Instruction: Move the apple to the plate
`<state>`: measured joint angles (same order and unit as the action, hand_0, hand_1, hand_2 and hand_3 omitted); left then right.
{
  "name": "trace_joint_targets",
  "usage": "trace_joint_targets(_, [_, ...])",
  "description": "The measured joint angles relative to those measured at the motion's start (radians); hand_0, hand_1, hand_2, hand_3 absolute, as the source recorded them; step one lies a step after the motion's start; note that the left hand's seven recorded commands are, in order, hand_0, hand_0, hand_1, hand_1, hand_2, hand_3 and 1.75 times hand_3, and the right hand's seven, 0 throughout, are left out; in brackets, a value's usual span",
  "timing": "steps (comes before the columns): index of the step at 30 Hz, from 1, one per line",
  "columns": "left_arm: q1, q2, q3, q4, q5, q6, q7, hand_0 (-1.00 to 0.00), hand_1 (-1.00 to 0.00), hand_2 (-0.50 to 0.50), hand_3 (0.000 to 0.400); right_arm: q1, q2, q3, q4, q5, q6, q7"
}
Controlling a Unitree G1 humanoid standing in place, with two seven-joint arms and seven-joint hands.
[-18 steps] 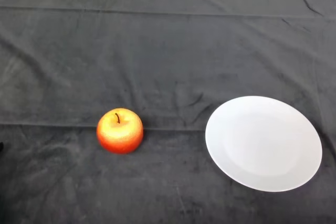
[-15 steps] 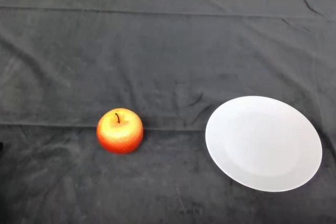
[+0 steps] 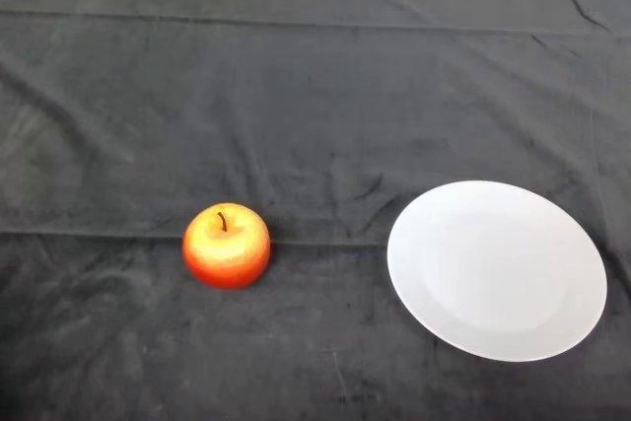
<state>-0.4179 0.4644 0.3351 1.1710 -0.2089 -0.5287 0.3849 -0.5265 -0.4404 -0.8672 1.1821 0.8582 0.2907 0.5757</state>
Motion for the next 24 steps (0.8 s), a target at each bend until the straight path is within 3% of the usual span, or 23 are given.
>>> trace_joint_targets(11, [-0.068,-0.001,-0.007,0.0,0.053,-0.054,-0.009,0.0,0.0,0.0,0.0,0.0,0.0,0.0,0.0,0.0,0.0,0.0])
trace_joint_targets(18, [-0.078,-0.011,-0.048,0.0,0.09,-0.101,-0.053,0.0,0.0,0.0,0.0,0.0,0.0,0.0001,0.0,0.0,0.0,0.0])
trace_joint_targets(24, [-0.078,-0.03,-0.093,0.0,0.136,-0.102,-0.103,0.0,0.0,0.0,0.0,0.0,0.0,0.0,0.0,0.0,0.0,0.0])
